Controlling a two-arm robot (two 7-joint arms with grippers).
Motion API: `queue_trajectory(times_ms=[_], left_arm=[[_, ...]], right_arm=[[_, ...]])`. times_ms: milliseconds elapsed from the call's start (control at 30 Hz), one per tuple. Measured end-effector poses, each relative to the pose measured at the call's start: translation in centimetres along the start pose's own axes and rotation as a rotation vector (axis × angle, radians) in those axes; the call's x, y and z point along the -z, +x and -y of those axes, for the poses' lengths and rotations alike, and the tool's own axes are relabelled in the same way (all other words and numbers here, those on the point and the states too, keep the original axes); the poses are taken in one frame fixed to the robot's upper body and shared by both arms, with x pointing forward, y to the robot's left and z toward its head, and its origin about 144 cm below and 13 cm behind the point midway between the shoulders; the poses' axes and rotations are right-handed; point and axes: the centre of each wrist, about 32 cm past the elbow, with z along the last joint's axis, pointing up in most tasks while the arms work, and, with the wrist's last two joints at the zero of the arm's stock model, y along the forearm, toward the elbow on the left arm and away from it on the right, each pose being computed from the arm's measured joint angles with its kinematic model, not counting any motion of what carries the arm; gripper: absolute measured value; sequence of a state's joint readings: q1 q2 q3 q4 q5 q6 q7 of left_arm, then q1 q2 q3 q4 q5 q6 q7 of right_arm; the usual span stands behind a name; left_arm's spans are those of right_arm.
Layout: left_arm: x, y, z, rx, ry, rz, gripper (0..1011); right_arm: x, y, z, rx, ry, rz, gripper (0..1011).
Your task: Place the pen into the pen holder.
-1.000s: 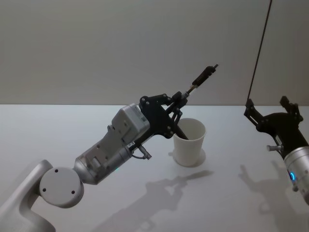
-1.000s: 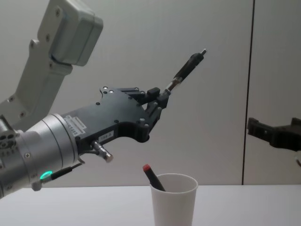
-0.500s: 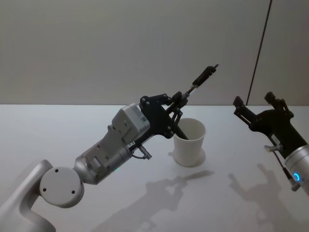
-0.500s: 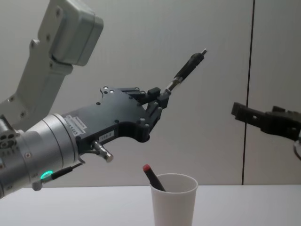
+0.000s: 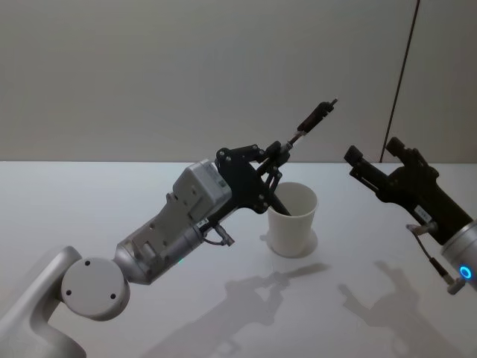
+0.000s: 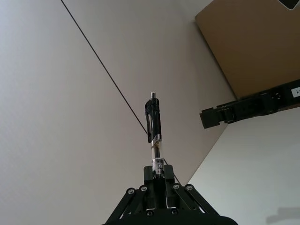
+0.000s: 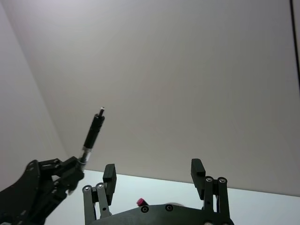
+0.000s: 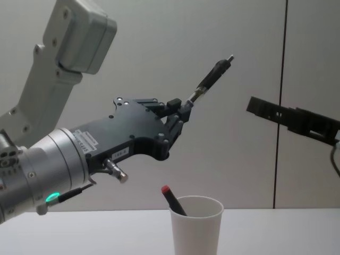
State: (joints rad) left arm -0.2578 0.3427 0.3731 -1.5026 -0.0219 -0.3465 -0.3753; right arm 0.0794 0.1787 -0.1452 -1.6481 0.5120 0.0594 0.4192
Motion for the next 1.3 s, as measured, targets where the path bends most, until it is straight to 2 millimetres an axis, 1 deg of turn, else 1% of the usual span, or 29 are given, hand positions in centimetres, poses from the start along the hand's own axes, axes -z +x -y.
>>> queue_trajectory(times_ms=[333,733,1300], left_arm=[[0.0,0.0,0.0,0.0,0.0,0.0,138],[0.0,0.0,0.0,0.0,0.0,0.0,138],[0.0,0.0,0.0,0.0,0.0,0.0,138]], right_arm=[[-0.5,0.1,-0.1,-0.079,-0.001,-0.063,1001],[-0.9,0.0,-0.8,-0.142,0.005,-0.148,1001],[-1.2,-0.7,-1.9,-0.168,0.011,-0.268,1001]])
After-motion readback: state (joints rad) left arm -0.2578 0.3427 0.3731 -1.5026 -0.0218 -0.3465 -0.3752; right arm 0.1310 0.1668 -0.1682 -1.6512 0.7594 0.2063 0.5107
